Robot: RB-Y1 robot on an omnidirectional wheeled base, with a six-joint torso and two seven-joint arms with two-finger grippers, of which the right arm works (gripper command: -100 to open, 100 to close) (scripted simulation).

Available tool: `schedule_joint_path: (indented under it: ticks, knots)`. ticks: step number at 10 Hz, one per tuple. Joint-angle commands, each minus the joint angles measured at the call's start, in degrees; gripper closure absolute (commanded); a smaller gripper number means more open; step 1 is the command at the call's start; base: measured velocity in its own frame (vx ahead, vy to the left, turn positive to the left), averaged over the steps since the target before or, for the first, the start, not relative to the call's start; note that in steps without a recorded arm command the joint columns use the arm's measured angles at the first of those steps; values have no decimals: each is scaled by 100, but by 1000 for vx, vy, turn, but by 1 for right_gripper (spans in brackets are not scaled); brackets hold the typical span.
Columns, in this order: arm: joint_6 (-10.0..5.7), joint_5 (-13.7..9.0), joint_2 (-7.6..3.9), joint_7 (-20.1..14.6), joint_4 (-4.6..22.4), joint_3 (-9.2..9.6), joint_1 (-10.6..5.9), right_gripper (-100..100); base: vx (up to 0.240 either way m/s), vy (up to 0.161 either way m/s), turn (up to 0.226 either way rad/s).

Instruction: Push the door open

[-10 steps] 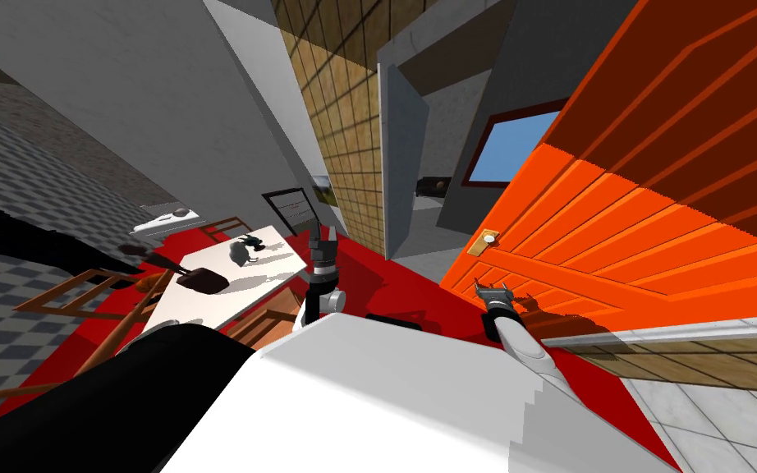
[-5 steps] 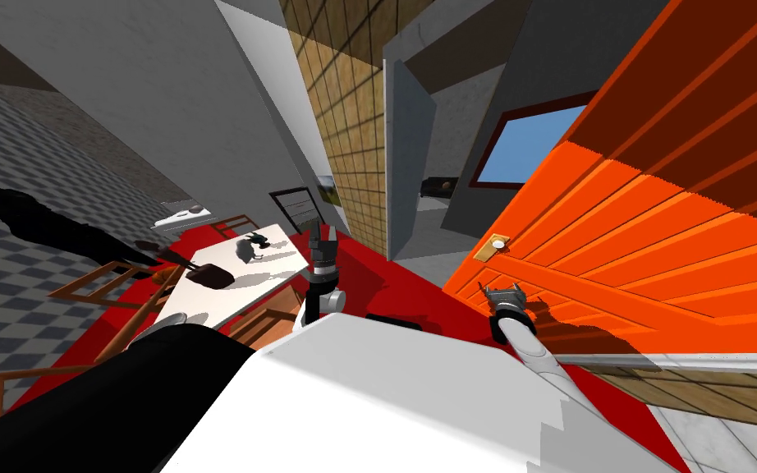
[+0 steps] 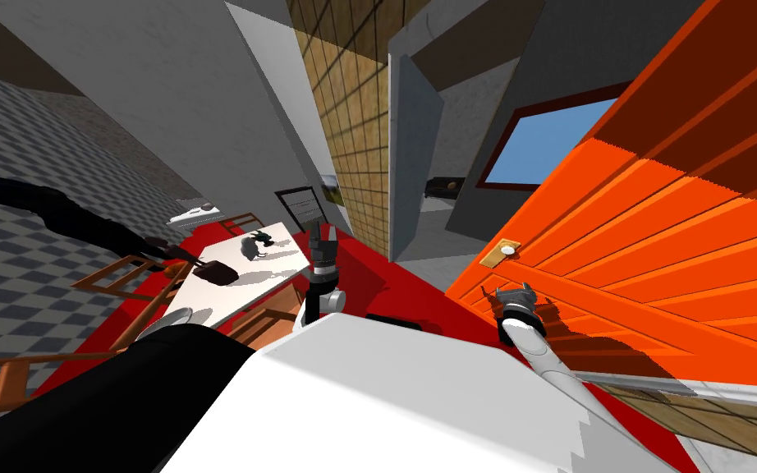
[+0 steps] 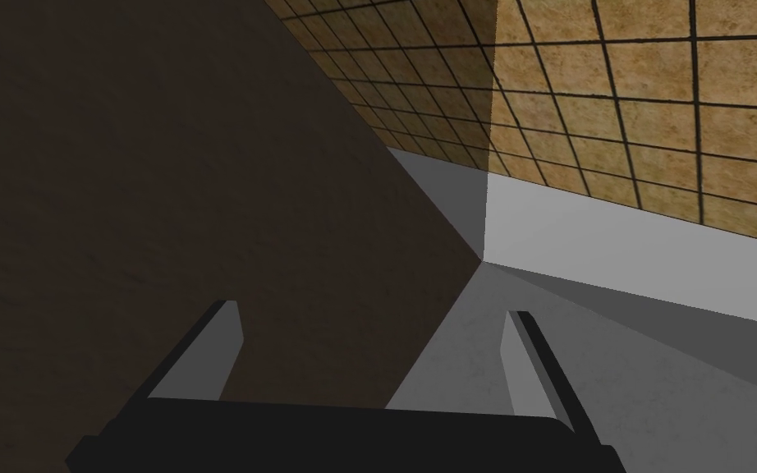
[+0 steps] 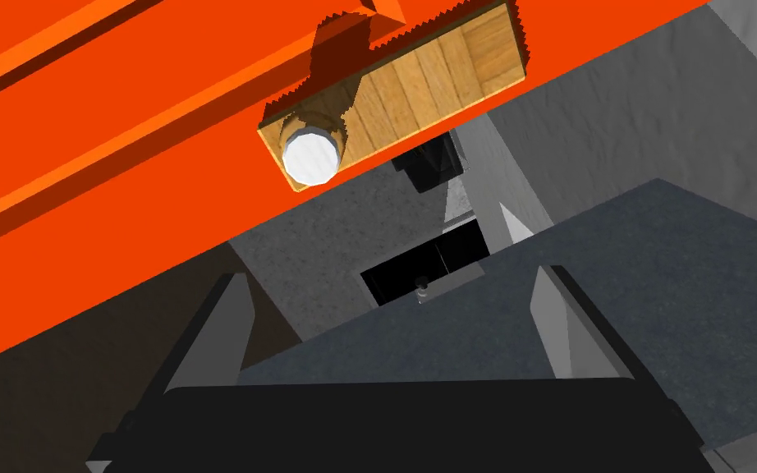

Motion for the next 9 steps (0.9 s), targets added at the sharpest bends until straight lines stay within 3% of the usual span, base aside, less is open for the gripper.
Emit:
schedule_joint_path:
  ticks: [1,9]
  knots:
    - [154,273,-79,-27,166,15,-39,-100,46,-18,52]
    - [697,1278,-357,134,818,-44,-265,-100,55,-30,65]
